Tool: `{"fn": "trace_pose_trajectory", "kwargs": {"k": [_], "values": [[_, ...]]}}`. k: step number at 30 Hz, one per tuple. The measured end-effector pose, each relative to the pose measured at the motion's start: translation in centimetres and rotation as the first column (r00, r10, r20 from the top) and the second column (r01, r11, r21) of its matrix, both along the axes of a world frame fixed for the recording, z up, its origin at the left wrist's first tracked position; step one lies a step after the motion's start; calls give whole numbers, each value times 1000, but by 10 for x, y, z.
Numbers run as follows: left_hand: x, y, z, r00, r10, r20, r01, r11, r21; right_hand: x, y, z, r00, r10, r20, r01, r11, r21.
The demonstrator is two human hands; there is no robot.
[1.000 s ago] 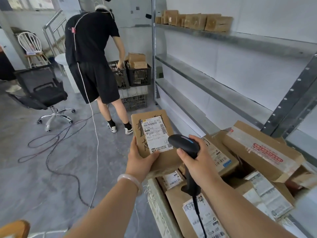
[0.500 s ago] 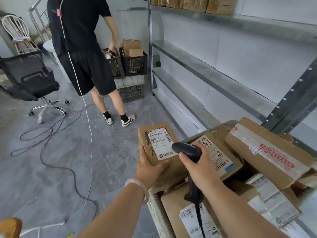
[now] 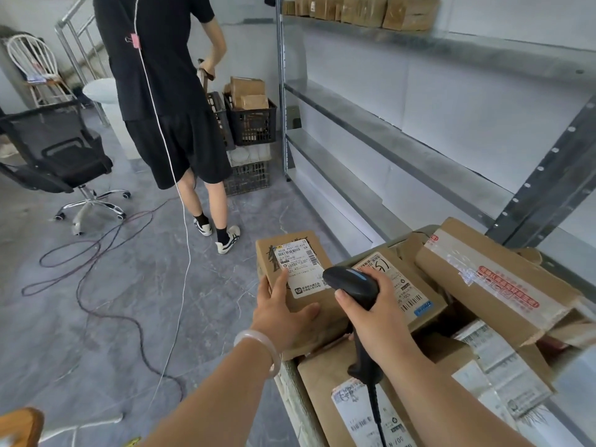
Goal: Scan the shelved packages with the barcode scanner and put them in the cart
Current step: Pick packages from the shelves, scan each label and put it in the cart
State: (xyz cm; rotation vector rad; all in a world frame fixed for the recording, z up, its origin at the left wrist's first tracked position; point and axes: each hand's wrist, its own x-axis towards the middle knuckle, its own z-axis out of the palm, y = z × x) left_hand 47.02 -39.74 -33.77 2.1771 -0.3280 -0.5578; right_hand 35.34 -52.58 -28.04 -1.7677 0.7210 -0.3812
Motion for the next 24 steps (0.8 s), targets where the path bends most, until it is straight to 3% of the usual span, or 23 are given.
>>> {"fn": "trace_pose_trajectory", "kwargs": {"k": [14, 17, 24], "values": [[-26, 6, 36, 985, -73, 159, 36, 974, 224, -38, 4, 10, 997, -11, 78, 17, 997, -75], [-37, -1, 57, 939, -150, 310, 42, 943, 330, -52, 3, 18, 995, -36, 96, 45, 994, -102], [-89, -49, 113, 784, -346, 516, 196, 926, 322, -120, -14, 48, 977, -141, 159, 168, 972, -165]]}}
